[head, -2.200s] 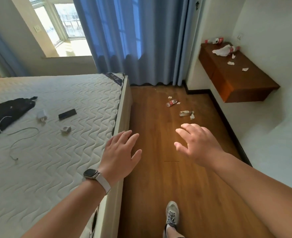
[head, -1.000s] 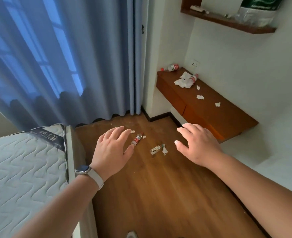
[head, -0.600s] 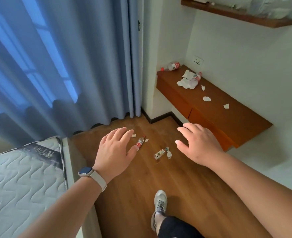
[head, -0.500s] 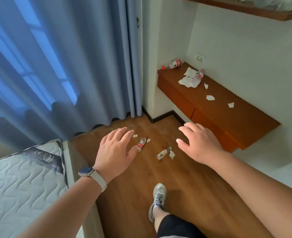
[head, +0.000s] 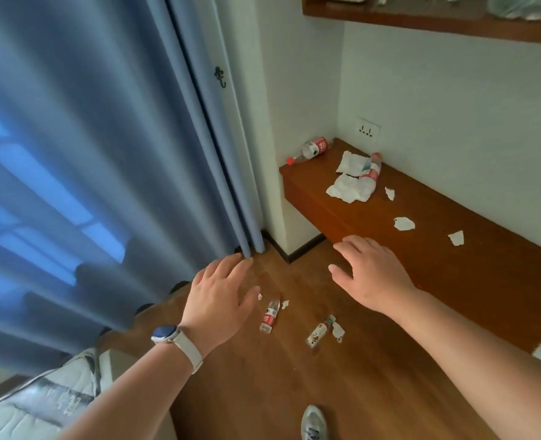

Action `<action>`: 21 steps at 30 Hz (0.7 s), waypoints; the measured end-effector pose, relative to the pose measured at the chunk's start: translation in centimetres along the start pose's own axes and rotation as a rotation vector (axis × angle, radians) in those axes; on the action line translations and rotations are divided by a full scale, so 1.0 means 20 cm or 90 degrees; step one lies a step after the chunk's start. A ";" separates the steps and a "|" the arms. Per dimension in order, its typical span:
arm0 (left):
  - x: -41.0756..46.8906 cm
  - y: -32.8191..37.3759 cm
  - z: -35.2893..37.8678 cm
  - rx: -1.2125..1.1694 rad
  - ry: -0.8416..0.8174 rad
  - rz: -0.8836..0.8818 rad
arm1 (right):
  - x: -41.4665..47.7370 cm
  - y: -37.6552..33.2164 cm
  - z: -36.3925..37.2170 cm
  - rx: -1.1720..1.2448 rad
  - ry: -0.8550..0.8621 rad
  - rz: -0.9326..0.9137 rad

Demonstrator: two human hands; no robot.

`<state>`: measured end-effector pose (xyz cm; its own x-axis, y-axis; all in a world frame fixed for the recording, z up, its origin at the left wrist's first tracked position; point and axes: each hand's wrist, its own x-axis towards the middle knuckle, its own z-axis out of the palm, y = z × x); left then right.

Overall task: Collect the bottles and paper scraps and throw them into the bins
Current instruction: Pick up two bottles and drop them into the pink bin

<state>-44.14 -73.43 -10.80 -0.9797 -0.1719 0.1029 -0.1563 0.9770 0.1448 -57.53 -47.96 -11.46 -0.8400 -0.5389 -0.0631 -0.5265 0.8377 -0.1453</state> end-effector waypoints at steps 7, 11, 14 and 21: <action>0.47 0.13 -0.01 0.032 -0.013 0.070 | 0.25 0.30 -0.08 0.020 0.012 0.079; 0.66 0.18 0.02 0.044 -0.010 0.107 | 0.32 0.42 -0.08 0.037 0.030 0.127; 0.80 0.20 0.06 0.026 -0.017 0.124 | 0.36 0.48 -0.06 0.044 0.031 0.147; 1.17 0.26 0.20 0.001 -0.045 0.159 | 0.53 0.60 -0.03 0.037 0.019 0.208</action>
<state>-68.37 -71.85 -11.60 -0.9943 0.0843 0.0657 0.0918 0.9883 0.1217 -72.90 -43.59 -13.21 -0.9673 -0.2383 -0.0862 -0.2204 0.9590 -0.1780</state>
